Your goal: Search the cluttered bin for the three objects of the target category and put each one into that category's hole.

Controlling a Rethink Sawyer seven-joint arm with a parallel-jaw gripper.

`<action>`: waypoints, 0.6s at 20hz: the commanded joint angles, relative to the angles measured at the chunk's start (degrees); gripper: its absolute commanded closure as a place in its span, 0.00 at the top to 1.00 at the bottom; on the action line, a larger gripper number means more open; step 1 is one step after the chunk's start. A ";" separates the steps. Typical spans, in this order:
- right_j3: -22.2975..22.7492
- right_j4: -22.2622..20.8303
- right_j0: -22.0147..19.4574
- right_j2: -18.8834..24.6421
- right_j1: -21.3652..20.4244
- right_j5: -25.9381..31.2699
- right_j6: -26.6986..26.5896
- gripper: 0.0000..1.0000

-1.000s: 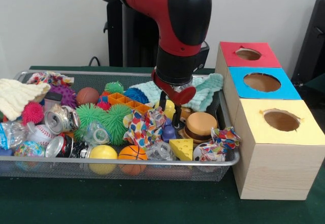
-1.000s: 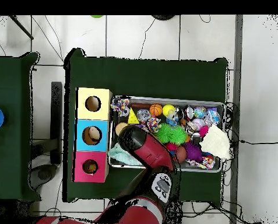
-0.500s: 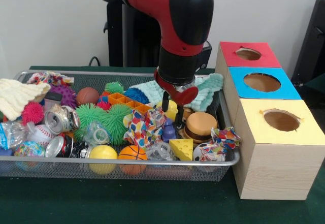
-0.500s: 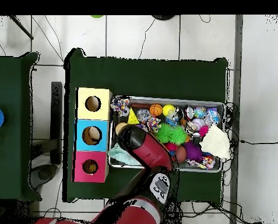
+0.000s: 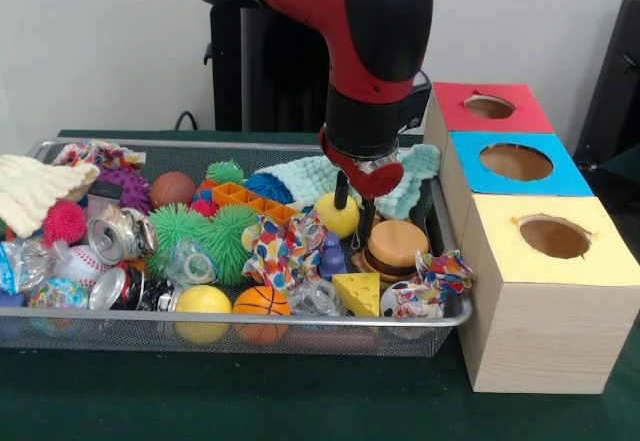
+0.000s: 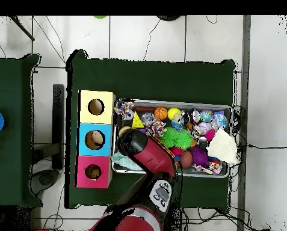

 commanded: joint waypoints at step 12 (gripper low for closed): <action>1.29 1.68 -2.26 6.89 4.25 1.54 14.98 1.00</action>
